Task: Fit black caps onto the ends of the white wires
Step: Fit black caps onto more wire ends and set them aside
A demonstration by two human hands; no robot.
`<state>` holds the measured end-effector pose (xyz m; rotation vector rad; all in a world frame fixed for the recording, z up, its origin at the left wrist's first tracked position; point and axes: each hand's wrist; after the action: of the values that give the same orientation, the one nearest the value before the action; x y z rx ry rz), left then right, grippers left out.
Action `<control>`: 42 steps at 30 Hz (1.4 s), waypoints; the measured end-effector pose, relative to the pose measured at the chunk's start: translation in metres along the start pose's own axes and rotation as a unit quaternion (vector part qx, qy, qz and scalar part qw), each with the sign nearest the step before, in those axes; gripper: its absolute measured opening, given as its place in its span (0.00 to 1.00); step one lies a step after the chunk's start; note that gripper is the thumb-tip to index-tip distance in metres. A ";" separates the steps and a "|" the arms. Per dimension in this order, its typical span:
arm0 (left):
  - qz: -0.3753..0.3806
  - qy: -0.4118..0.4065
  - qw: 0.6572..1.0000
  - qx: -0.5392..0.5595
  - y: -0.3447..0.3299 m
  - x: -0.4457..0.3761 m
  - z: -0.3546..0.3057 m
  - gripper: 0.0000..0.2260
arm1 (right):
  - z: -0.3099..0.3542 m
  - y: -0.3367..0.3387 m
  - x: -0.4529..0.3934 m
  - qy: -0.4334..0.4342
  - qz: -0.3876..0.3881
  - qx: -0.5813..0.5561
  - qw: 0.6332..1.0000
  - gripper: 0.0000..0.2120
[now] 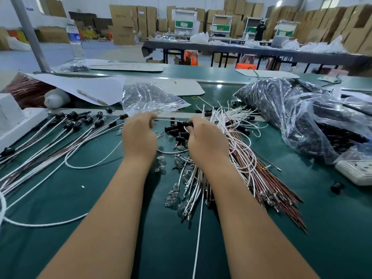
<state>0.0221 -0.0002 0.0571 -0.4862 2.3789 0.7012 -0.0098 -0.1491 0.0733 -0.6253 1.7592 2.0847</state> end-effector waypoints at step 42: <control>0.140 0.134 0.918 0.346 -0.004 0.005 -0.021 0.06 | -0.005 0.003 -0.009 -0.155 0.004 -0.402 0.903 0.11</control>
<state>0.0110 -0.0165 0.0663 0.0756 2.7669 -0.1391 -0.0028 -0.1543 0.0801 -0.4314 0.6825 2.7052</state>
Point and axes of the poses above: each hand's wrist, its own x-axis away from the middle knuckle, its own y-axis out of the back of the hand, z = x × y, and after that the axes turned 14 degrees about x, right-handed
